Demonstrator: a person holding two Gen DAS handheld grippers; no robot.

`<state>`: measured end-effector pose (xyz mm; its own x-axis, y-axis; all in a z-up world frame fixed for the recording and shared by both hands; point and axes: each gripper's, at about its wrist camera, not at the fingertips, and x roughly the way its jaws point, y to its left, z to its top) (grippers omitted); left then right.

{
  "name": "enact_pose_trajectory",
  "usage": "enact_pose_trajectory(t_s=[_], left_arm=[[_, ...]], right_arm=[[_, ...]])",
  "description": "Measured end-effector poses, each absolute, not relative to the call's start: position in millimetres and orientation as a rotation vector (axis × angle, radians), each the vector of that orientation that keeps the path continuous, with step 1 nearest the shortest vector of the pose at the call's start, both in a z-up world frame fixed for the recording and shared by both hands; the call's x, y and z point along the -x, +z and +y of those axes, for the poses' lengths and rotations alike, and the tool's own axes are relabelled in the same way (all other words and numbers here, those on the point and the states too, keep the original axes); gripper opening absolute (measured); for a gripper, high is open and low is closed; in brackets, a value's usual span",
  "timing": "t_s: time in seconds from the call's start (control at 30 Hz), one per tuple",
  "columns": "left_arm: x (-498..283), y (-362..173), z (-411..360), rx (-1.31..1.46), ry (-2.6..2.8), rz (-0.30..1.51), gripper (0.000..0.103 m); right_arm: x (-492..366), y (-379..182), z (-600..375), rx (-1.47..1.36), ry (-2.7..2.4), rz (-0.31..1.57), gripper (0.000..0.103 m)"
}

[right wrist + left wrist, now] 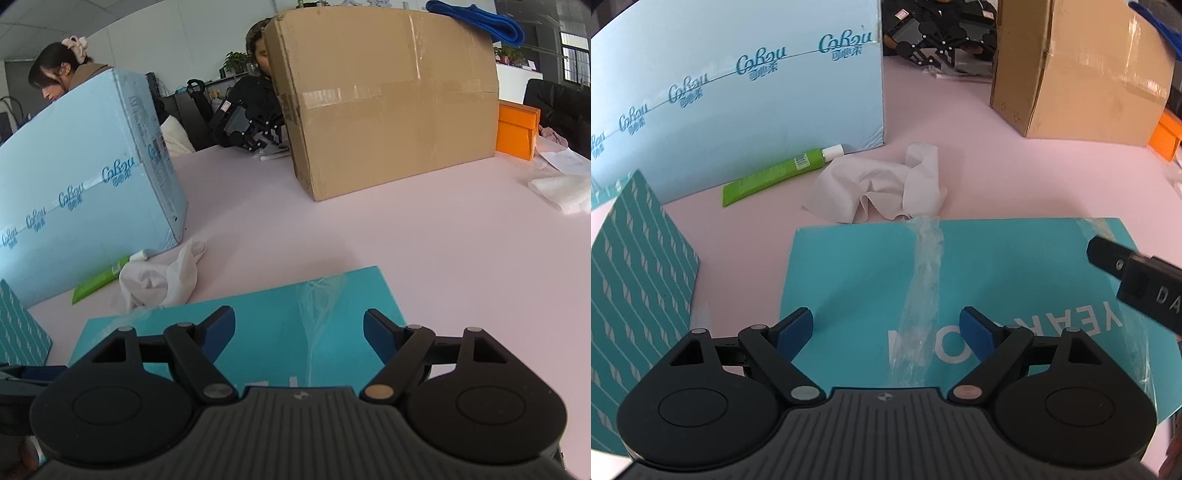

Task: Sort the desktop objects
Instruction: 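Lower both open tools onto the teal bag's edge, then close both tools on the edge of the teal bag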

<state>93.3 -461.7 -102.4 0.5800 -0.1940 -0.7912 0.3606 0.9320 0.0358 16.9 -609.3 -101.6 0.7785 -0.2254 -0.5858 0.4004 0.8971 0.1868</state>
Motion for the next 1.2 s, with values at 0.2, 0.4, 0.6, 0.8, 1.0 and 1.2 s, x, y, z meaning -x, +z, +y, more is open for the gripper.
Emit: enact_pose_trajectory(t_s=[0.2,0.4,0.6,0.8,1.0,1.2], left_arm=[[-80.7,-106.7,-457.5,-0.18,-0.33,0.843,0.085],[-78.2,-107.0,-458.3,-0.175,-0.323,0.831,0.085],[-74.9,-109.0,-458.7,-0.179,-0.333,0.8,0.085],[-75.6,-109.7,-459.6,-0.18,-0.351,0.79,0.085],[-76.4,-109.0,-461.0,-0.192,-0.373,0.801,0.085],[-74.6,-106.0,-462.5,-0.2,-0.379,0.787,0.041]], right_arm=[[-9.4,-109.7,-591.3,-0.18,-0.325,0.601,0.081],[-7.6,-113.8,-583.3,-0.127,-0.303,0.598,0.081],[-12.3,-117.2,-581.5,-0.1,-0.334,0.604,0.081],[-12.5,-118.6,-581.3,-0.104,-0.341,0.608,0.081],[-12.0,-118.9,-581.6,-0.113,-0.353,0.618,0.071],[-11.2,-119.0,-582.1,-0.117,-0.361,0.622,0.044]])
